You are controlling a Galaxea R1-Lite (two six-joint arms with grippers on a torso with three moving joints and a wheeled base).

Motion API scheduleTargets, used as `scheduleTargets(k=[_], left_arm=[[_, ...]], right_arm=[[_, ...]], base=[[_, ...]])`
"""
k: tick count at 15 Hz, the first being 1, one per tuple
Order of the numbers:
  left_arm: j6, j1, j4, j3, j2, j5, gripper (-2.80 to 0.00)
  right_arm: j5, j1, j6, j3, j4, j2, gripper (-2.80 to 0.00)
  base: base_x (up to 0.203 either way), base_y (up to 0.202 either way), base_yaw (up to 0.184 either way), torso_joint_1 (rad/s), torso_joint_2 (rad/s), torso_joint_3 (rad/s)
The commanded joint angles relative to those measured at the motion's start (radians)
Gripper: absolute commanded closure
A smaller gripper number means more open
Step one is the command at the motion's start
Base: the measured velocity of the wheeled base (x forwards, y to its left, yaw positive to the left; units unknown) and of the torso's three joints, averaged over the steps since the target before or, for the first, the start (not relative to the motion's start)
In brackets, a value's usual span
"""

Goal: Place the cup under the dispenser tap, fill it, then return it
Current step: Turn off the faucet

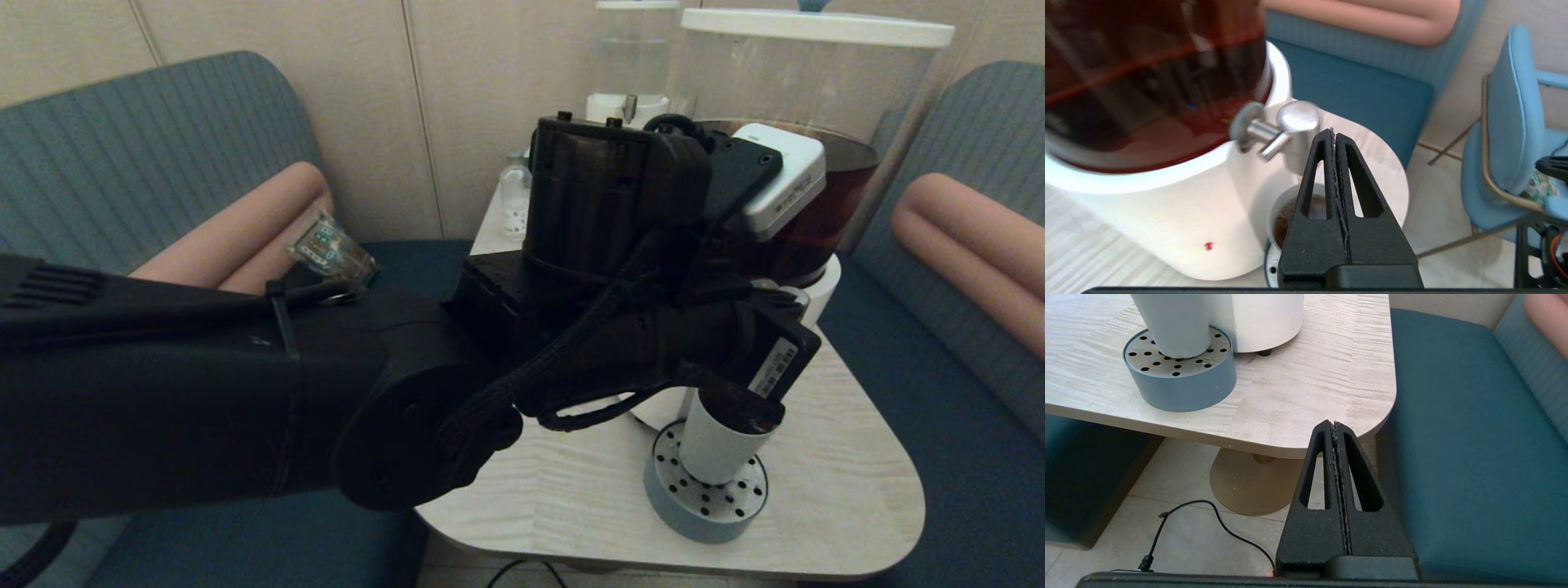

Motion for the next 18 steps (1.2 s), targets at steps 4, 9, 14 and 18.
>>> scheduleTargets(k=[4, 9, 14, 18], left_arm=[[-0.027, 0.096, -0.306, 0.169, -0.021, -0.23, 0.0], [-0.047, 0.169, -0.414, 0.196, 0.021, -0.354, 0.0], [-0.022, 0.167, -0.414, 0.181, 0.065, -0.351, 0.0], [-0.015, 0.167, -0.414, 0.17, 0.084, -0.351, 0.0]], right_arm=[[0.0, 0.0, -0.001, -0.001, 0.0, 0.0, 0.0], [0.0, 0.0, -0.001, -0.001, 0.0, 0.0, 0.0], [0.0, 0.0, -0.001, -0.001, 0.0, 0.0, 0.0], [0.0, 0.0, -0.001, 0.001, 0.0, 0.0, 0.0]], base=[[0.0, 0.0, 0.0, 0.0, 0.0, 0.0], [0.0, 0.0, 0.0, 0.0, 0.0, 0.0], [0.0, 0.0, 0.0, 0.0, 0.0, 0.0], [0.0, 0.0, 0.0, 0.0, 0.0, 0.0]])
